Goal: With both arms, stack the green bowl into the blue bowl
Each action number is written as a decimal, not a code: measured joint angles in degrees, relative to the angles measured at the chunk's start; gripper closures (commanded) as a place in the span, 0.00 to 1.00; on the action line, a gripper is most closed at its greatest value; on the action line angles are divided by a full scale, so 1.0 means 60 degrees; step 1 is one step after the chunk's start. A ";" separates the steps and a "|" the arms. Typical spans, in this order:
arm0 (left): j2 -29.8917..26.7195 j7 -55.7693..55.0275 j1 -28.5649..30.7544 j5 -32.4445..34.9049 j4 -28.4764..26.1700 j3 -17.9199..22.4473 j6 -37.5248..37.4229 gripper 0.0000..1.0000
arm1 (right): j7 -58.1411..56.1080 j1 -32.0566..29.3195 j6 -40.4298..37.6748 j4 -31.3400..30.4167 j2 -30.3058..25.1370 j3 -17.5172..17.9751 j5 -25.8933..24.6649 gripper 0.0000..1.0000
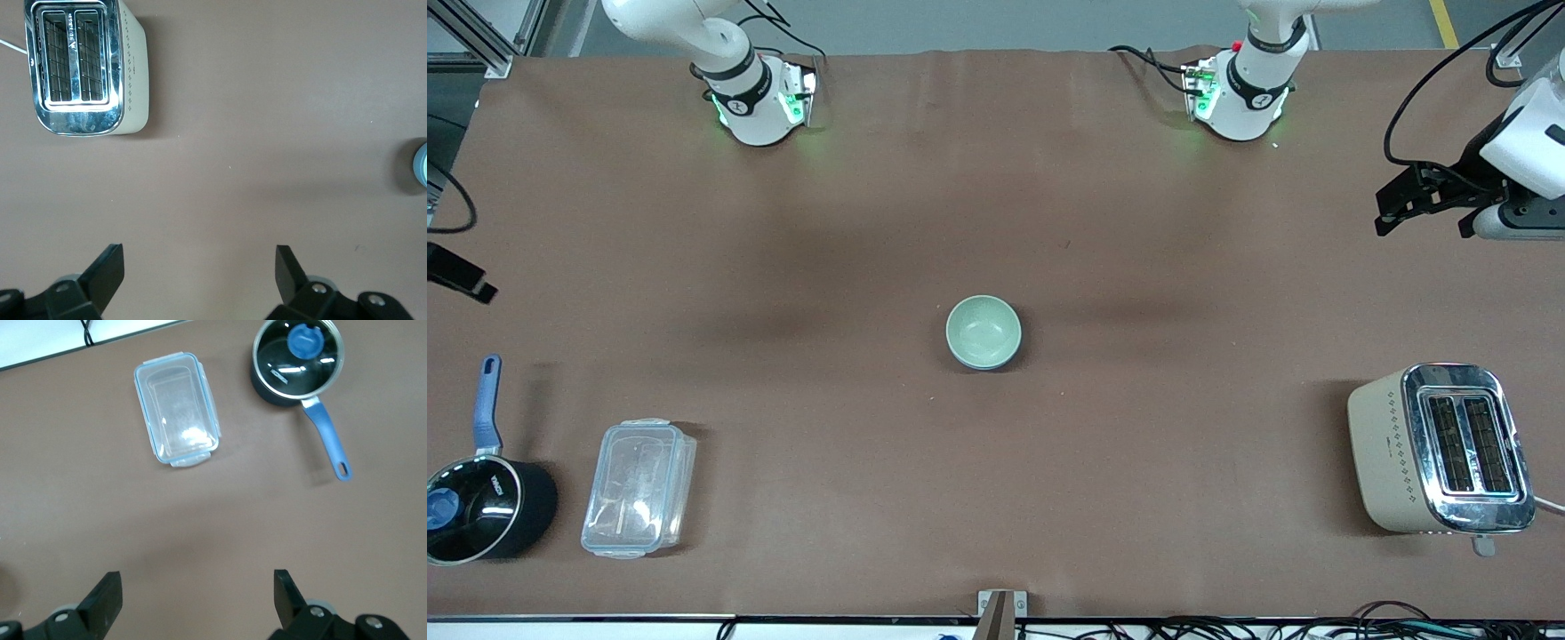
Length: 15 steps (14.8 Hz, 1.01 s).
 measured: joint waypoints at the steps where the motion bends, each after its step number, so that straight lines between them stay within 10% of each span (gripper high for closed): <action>1: 0.0000 0.0001 0.0002 0.0000 0.0001 0.0000 0.0000 0.00 | -0.0049 -0.0314 -0.0528 0.0331 -0.0008 0.0230 0.0000 0.00; 8: 0.0000 0.0003 0.0018 0.0000 0.0009 0.0012 0.0000 0.00 | -0.0079 -0.4610 -0.1590 0.0682 -0.0665 0.5449 -0.0968 0.00; 15: -0.0002 0.0007 0.0019 0.0000 0.0033 0.0012 0.0000 0.00 | -0.0083 -0.6058 -0.0947 -0.0549 -0.1254 0.6829 -0.1036 0.00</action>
